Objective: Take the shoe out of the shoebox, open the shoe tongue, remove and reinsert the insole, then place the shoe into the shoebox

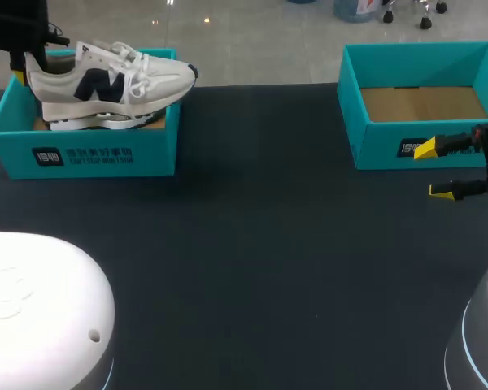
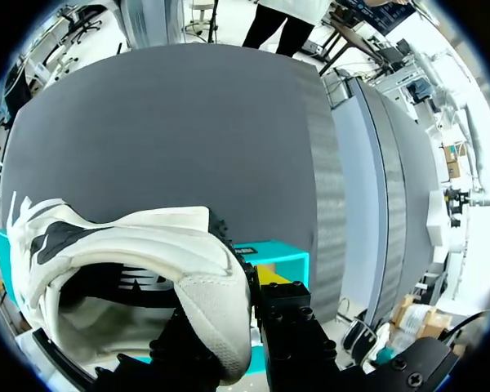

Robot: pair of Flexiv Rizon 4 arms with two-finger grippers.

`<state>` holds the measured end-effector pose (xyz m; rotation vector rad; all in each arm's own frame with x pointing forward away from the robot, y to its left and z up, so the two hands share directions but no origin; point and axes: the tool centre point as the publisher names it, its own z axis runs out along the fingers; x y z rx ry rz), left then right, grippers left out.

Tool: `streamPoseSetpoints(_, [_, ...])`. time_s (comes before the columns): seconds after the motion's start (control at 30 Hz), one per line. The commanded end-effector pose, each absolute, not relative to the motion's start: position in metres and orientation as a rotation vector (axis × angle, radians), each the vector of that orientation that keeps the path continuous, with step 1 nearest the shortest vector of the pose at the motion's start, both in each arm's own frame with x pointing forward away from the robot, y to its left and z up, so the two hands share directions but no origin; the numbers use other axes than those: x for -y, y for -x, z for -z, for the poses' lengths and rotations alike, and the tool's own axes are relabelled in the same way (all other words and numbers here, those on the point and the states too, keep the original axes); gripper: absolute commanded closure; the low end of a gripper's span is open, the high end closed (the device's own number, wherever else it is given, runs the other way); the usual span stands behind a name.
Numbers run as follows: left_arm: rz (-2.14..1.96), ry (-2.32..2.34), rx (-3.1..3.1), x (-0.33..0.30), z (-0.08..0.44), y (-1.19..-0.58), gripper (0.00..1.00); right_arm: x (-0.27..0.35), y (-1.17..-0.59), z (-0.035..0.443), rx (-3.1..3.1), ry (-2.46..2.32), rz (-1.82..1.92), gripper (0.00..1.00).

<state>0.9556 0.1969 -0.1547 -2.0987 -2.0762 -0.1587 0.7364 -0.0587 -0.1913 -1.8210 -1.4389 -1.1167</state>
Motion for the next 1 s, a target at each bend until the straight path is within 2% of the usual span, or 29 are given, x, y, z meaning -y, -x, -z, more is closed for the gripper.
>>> streamPoseSetpoints(0.03, [0.193,2.110,2.088,-0.179,0.142,-0.929,1.00,0.058,-0.736,0.191,1.440,1.826,1.113,0.00])
streamPoseSetpoints(1.0, [0.173,2.124,1.997,0.003,0.141,-0.840,1.00,0.058,-0.736,0.191,1.440,1.826,1.113,0.00])
